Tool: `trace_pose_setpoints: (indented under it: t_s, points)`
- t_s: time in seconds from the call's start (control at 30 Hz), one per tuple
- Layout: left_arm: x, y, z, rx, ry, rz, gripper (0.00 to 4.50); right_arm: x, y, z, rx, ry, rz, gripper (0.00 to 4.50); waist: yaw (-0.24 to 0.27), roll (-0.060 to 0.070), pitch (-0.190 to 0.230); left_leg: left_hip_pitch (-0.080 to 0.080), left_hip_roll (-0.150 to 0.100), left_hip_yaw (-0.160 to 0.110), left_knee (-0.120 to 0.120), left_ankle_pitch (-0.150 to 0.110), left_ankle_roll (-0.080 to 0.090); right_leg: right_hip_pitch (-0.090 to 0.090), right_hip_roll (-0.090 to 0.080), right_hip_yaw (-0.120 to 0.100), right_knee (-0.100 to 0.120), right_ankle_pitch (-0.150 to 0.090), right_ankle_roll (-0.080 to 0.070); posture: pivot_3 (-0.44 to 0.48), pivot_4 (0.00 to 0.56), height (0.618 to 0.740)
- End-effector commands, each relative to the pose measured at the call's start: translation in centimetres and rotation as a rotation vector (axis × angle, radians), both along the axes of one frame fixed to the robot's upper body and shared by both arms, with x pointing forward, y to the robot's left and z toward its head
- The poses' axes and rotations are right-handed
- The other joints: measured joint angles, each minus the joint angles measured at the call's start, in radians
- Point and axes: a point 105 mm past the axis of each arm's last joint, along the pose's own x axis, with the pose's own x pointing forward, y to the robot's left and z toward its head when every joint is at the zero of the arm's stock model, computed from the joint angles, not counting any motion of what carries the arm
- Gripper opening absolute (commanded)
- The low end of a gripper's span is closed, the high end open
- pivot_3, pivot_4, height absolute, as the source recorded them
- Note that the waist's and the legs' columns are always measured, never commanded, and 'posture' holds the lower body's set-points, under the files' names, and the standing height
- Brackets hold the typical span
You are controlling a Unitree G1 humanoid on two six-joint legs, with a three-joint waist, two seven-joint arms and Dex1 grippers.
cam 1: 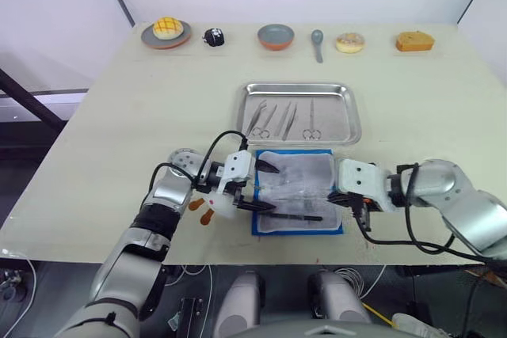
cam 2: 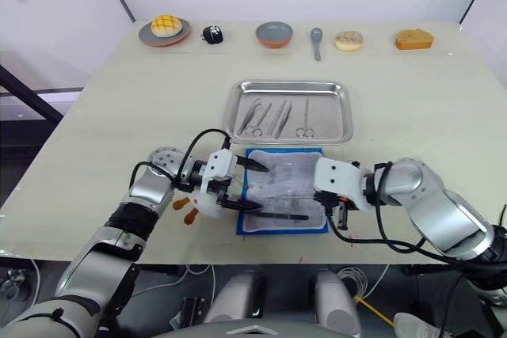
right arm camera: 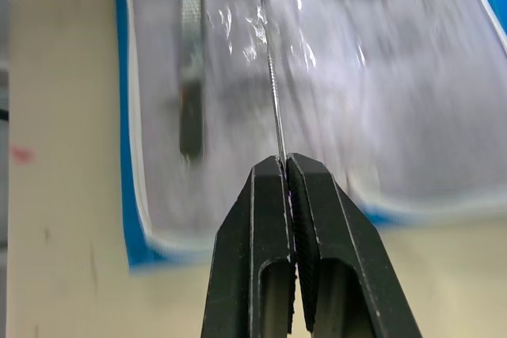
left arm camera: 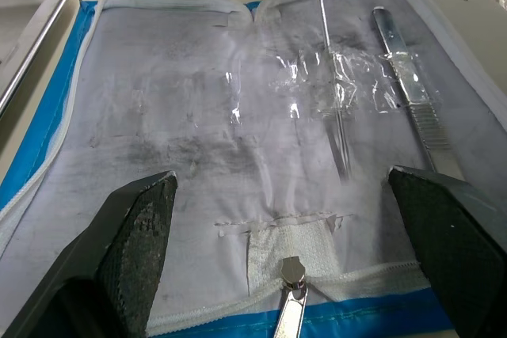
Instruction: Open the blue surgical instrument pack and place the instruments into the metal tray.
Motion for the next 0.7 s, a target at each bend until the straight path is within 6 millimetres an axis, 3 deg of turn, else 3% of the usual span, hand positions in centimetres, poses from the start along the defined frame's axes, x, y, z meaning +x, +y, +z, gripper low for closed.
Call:
trace_pose_setpoints:
  t_s: [0.03, 0.43, 0.7]
  points:
    - [-0.7, 0.6, -2.4, 0.063, 0.071, 0.016, 4.50, -0.4, -0.7, 1.5, 0.005, -0.054, 0.010, 0.12, 0.000, 0.000, 0.000, 0.000, 0.000, 0.000, 0.000, 0.000, 0.000, 0.000, 0.000, 0.000, 0.000, 0.000, 0.000, 0.000, 0.150, 0.740]
    - [-0.6, 0.3, -2.3, 0.060, 0.065, 0.015, 4.50, -1.8, -5.4, 3.4, -0.049, -0.048, -0.079, 0.12, 0.003, 0.001, 0.000, 0.000, 0.000, 0.003, 0.000, 0.000, 0.000, 0.000, 0.000, 0.000, 0.000, 0.000, 0.001, 0.000, 0.150, 0.740]
    - [-0.5, 0.2, -2.3, 0.055, 0.062, 0.015, 4.50, -0.6, -4.5, 6.9, 0.244, -0.101, -0.261, 0.12, 0.002, 0.001, -0.001, 0.001, 0.001, 0.004, 0.000, 0.000, 0.000, 0.001, 0.001, 0.001, 0.001, 0.000, 0.001, 0.000, 0.150, 0.740]
